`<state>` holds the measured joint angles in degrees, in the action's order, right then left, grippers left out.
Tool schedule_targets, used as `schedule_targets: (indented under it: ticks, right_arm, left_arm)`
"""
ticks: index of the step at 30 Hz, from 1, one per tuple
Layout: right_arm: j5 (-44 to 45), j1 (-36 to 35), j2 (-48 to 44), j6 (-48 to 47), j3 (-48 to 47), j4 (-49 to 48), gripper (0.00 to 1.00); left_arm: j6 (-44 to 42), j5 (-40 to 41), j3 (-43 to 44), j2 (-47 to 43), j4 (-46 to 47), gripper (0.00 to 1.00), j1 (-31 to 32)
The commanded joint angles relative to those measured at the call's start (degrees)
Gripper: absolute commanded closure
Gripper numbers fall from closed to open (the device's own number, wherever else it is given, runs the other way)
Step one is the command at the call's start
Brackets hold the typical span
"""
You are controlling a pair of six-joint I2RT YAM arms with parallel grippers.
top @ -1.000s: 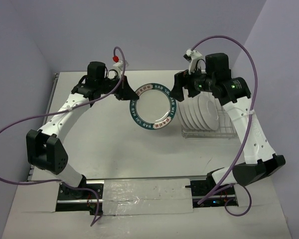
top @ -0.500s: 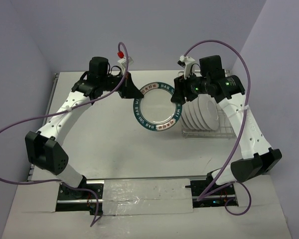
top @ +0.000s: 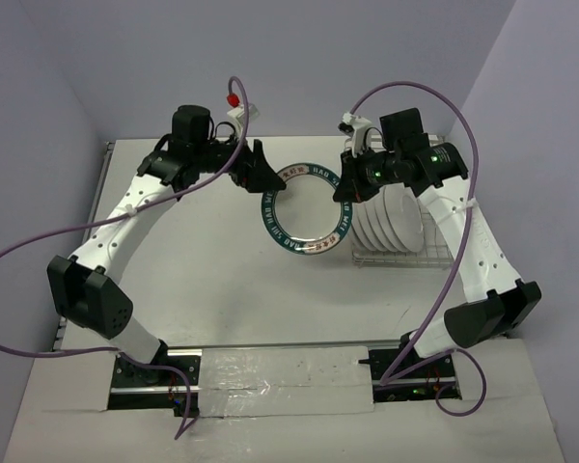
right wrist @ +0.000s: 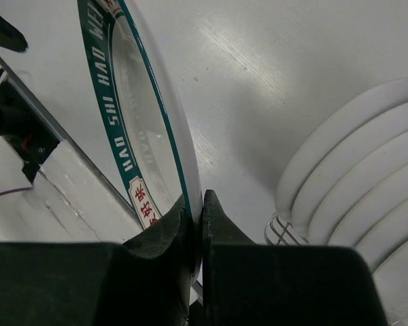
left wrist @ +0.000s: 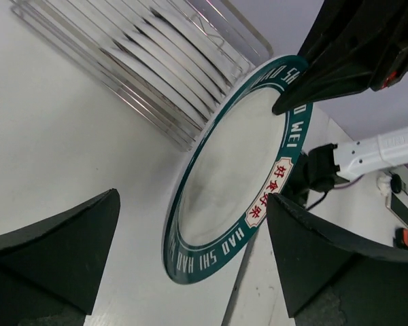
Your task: Load the plates into the dish rack
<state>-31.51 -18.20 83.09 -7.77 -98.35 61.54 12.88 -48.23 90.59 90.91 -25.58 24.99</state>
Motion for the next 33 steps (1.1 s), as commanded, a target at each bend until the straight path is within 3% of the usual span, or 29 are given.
schedule_targets:
  ticks: [1,10,16,21,27,33]
  right_arm:
    - [1.98,2.53,-4.69,0.91,-2.11,-2.91,1.00]
    - [0.13,20.99,-12.24,2.32,-2.90,-5.99,1.00]
    - [8.28,30.67,-16.29,5.22,-2.73,-10.03,1.00]
    - [31.48,30.33,-17.79,0.76,-2.82,-11.88,1.00]
    - [55.71,23.04,-17.52,-9.44,1.92,-16.52,1.00]
    - [67.34,17.07,-16.20,-14.81,12.27,-20.48,1.00]
  left_arm:
    - [1.62,5.33,5.39,-0.74,-0.95,0.01,0.06]
    - [12.34,6.74,3.72,-1.71,2.38,0.01,-10.75]
    - [12.60,19.55,3.37,-1.62,0.27,0.01,-10.67]
    - [11.73,29.40,3.46,-1.09,-2.01,0.01,-10.58]
    - [11.20,30.30,1.17,-0.83,-2.36,0.01,-10.67]
    - [11.28,31.35,0.12,0.84,-3.42,0.01,-10.58]
